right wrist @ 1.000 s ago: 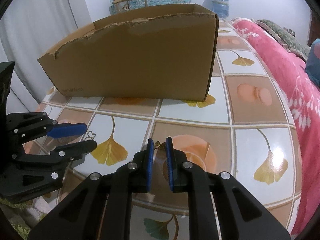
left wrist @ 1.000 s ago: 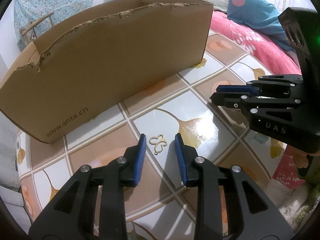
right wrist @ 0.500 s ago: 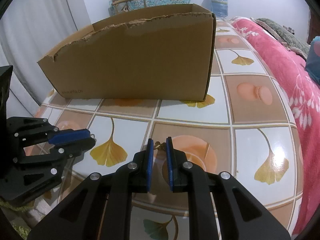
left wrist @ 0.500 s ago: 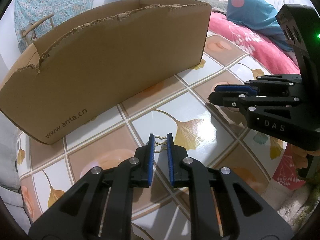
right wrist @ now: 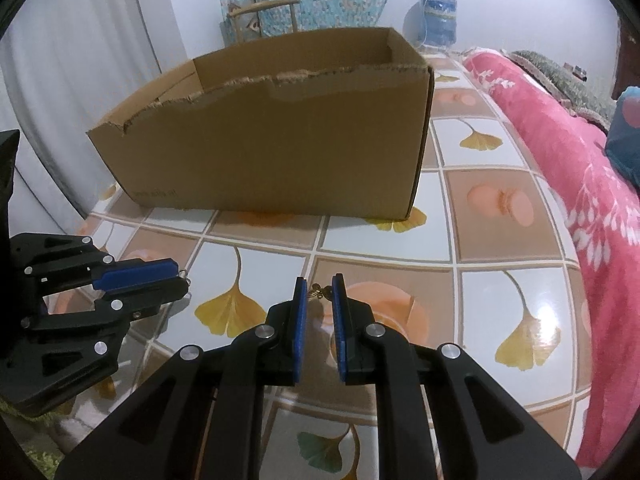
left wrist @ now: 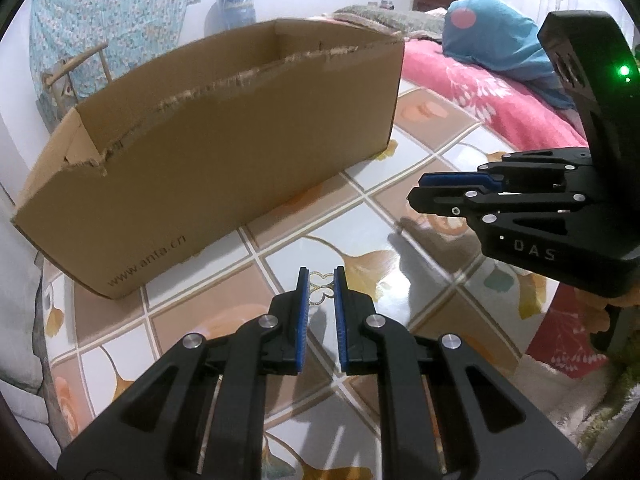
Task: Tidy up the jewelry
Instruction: 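Carry both held gold pieces up over the cardboard box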
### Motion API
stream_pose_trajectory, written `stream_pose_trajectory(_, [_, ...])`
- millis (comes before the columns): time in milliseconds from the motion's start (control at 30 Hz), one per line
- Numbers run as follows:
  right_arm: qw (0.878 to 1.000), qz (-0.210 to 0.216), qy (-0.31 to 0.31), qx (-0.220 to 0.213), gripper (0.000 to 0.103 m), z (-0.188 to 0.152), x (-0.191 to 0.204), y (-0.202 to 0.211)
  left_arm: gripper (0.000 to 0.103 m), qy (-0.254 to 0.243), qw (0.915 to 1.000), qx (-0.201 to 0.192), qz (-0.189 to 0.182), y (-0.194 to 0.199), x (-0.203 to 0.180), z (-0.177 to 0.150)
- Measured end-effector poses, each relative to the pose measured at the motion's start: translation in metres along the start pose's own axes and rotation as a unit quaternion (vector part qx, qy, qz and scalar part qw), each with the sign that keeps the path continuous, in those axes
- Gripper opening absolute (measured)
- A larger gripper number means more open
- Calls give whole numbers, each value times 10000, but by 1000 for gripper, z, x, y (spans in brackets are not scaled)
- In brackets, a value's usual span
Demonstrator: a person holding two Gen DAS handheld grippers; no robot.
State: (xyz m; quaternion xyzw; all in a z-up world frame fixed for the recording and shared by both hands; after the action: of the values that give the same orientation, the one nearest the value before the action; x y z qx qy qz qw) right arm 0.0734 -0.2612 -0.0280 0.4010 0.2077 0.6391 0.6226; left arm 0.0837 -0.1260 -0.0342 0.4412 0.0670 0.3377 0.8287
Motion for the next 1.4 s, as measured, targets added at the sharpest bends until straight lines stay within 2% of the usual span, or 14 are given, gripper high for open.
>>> stream_pose_trajectory(200, [9998, 83, 3, -195, 13, 4, 5, 22, 11, -118, 9996, -263, 81, 23, -4, 10])
stream_pose_trajectory(367, [9988, 231, 52, -430, 13, 16, 12, 45, 11, -158, 9979, -627, 100, 48, 0, 26])
stream_pose_trajectory(567, [9946, 598, 91, -845, 13, 47, 20, 78, 11, -195, 9934, -1124, 127, 78, 16, 57])
stream_pose_trajectory(767, [9890, 851, 216, -1194, 13, 94, 25, 88, 11, -266, 9903, -1329, 308, 84, 46, 92])
stream_pose_trajectory(867, [9876, 936, 234, -1237, 13, 114, 24, 83, 11, -241, 9902, -1338, 313, 79, 59, 107])
stream_pose_trajectory(1100, [9893, 1243, 136, -749, 13, 163, 19, 39, 11, -116, 9951, -973, -128, 34, 97, 142])
stream_pose_trajectory(1233, [9901, 1385, 2, -216, 13, 185, 16, 6, 11, 53, 9974, -541, -474, -5, 120, 160])
stream_pose_trajectory(1267, [9893, 1459, -12, 20, 13, 191, 17, -4, 11, 105, 9970, -454, -615, -15, 126, 163])
stream_pose_trajectory(1333, [9883, 1512, -95, 199, 13, 196, 16, -15, 11, 142, 9959, -256, -861, -32, 132, 166])
stream_pose_trajectory(1400, [9877, 1501, -129, 417, 13, 204, 16, -30, 11, 198, 9954, -69, -930, -49, 139, 168])
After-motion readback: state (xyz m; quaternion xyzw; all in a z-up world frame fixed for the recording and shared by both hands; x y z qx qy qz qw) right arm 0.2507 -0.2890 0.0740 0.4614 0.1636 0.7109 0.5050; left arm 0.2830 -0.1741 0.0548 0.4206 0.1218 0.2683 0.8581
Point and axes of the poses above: each gripper's, at about its wrist camera, not at the fingertips, and y roughly against the way its jaws point, x to its left, z to its top, the point moved 2 cm from there along -y, roughly the way its jaws point, and after that the axes turned 15 degrees about -y, right-handed, at the moved point
